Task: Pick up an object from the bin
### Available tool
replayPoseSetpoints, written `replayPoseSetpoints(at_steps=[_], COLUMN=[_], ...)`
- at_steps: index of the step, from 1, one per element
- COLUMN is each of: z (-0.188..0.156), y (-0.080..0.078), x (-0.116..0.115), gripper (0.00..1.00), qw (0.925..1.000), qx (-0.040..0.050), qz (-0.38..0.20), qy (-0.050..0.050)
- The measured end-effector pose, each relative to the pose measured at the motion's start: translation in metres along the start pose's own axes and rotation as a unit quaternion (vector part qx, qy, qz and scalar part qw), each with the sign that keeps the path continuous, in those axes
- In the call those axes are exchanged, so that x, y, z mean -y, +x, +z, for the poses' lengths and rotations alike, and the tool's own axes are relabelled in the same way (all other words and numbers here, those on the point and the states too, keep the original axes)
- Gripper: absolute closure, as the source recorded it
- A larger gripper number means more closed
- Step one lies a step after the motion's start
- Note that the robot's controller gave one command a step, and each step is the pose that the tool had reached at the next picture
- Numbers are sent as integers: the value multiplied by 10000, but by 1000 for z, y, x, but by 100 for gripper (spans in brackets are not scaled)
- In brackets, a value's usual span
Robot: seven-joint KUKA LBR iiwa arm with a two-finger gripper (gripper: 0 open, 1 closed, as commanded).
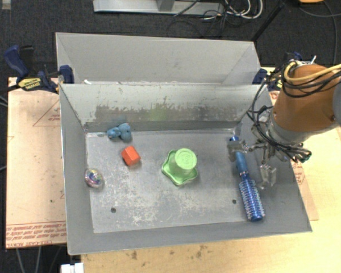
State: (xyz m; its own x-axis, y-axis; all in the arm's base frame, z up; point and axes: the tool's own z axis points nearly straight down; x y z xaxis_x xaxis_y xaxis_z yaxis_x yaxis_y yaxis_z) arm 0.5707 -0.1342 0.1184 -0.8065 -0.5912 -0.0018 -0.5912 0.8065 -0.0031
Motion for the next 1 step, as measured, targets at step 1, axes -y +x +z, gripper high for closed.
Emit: replayPoseSetpoints(at_steps=[1], z=[49], y=[10], x=[-14], gripper=[0], qw=[9931], qx=[13], qz=[-1171], qy=[-37])
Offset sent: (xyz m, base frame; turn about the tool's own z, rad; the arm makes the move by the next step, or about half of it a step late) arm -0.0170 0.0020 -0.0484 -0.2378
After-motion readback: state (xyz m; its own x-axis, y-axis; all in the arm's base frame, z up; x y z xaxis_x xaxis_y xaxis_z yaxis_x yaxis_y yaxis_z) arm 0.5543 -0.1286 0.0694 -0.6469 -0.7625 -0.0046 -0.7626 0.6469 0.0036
